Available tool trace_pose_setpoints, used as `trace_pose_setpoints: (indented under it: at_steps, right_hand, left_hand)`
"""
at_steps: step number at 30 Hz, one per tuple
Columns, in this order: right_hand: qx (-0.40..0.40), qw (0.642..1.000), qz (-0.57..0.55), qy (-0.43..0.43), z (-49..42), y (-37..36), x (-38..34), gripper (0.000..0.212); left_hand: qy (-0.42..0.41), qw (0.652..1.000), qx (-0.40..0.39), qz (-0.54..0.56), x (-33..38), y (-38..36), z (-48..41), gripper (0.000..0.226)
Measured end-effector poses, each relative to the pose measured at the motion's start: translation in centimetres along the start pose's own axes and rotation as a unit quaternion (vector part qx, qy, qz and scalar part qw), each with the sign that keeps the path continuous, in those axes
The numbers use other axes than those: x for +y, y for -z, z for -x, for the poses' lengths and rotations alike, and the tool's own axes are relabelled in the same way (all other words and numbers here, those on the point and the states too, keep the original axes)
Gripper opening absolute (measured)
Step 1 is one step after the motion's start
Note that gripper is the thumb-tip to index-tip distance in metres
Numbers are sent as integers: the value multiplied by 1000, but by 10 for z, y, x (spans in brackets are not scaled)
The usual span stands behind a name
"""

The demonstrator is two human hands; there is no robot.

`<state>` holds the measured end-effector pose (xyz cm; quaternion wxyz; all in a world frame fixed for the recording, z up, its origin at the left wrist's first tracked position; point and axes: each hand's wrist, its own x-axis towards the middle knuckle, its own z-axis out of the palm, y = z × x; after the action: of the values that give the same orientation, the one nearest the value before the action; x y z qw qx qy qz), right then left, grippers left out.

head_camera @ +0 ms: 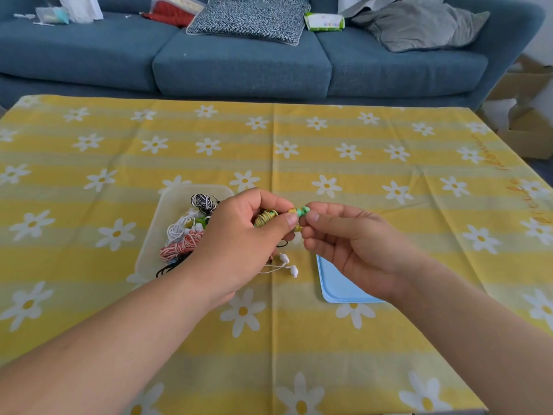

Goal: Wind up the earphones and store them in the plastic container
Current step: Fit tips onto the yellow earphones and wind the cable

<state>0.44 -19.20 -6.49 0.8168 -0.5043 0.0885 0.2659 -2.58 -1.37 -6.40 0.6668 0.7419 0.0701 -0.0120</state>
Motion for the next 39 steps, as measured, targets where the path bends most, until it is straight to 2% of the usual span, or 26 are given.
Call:
trace_pose_setpoints:
  at_steps: [14,18,33,39]
  right_hand:
    - [4,1000,-24,-8,-2,-5,6,28]
    - [9,1000,-30,-4,-1,-9,9,35]
    - [25,998,-48,18,-2,-9,11,19]
    - [14,1000,9,23,0,-8,12,21]
  left_hand:
    - [-12,1000,13,-11,0,1,0,6]
    - [-20,999,26,-13,-2,1,-1,6]
    - [-44,999,21,-23,-3,-1,-1,6]
    - [-43,999,20,-26,-2,-1,1,6]
